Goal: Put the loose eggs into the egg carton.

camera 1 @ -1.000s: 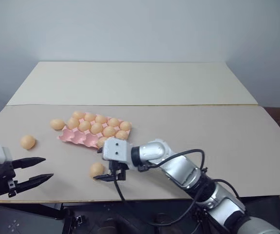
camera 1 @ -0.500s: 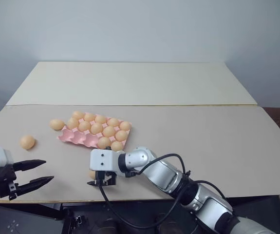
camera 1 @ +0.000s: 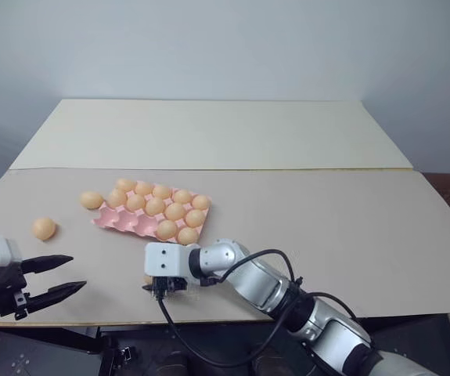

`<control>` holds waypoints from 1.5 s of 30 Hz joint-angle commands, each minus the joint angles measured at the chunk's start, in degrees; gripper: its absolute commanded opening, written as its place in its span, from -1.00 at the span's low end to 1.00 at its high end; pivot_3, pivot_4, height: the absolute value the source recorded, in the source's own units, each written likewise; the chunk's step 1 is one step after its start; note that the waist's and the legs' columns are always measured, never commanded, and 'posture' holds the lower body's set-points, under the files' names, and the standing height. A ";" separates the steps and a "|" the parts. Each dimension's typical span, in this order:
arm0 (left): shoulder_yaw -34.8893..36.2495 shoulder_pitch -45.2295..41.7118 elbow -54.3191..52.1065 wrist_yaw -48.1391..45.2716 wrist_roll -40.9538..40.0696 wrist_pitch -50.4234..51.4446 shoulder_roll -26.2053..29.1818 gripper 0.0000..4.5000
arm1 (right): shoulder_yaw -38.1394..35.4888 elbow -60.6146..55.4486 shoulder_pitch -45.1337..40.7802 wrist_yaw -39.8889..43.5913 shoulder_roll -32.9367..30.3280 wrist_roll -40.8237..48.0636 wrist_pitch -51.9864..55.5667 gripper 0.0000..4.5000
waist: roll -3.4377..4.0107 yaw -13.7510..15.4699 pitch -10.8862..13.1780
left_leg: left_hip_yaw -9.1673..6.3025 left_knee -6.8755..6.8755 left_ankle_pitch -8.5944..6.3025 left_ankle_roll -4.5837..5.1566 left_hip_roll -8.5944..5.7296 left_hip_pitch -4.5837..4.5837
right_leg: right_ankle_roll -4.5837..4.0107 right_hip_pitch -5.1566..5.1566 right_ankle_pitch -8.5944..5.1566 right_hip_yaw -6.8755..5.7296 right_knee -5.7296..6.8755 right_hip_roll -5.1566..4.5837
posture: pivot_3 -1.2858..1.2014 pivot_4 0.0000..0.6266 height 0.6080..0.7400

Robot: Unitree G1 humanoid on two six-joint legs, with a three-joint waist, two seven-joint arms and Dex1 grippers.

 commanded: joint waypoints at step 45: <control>1.40 -1.12 0.08 0.73 0.54 0.36 0.35 0.43 | -16.69 34.12 -19.11 -14.21 16.86 1.33 -29.25 -0.06 | -0.12 -1.29 0.03 | -0.02 -0.18 0.02 -0.05 0.02 0.01 | -0.04 -0.06 0.03 -0.01 -0.01 -0.03 | 0.03 -0.52 1.00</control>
